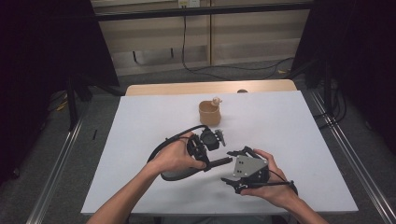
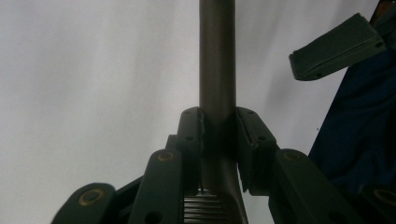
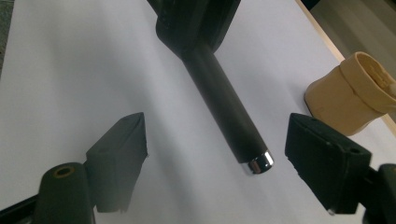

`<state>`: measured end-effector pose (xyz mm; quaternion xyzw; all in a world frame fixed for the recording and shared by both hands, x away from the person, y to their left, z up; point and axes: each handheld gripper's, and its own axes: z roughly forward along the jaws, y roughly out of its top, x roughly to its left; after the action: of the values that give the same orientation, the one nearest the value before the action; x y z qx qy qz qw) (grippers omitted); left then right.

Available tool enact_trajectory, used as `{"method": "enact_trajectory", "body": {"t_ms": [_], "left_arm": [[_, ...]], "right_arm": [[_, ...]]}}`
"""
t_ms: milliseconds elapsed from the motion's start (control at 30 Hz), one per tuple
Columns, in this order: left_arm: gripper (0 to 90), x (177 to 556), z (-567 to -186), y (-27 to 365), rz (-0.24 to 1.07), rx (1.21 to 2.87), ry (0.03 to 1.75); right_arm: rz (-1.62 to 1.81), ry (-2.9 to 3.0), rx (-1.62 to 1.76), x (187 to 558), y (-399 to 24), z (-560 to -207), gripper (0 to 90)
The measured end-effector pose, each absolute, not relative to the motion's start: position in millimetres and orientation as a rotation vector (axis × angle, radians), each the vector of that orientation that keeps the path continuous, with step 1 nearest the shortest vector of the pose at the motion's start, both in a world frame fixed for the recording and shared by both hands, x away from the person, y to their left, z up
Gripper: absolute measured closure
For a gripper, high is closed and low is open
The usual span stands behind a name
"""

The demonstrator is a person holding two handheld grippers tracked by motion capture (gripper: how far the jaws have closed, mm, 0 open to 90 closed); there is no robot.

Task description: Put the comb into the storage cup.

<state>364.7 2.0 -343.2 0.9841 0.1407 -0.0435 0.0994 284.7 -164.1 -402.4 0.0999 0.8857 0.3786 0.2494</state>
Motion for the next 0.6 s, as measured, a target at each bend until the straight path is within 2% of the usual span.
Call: {"method": "enact_trajectory", "body": {"t_ms": [600], "left_arm": [[72.8, 364.2, -339.7, -4.3, -0.141, 2.898, 0.405]], "right_arm": [[0.968, 2.347, 0.167, 285.1, -155.5, -402.7, 33.7]]}}
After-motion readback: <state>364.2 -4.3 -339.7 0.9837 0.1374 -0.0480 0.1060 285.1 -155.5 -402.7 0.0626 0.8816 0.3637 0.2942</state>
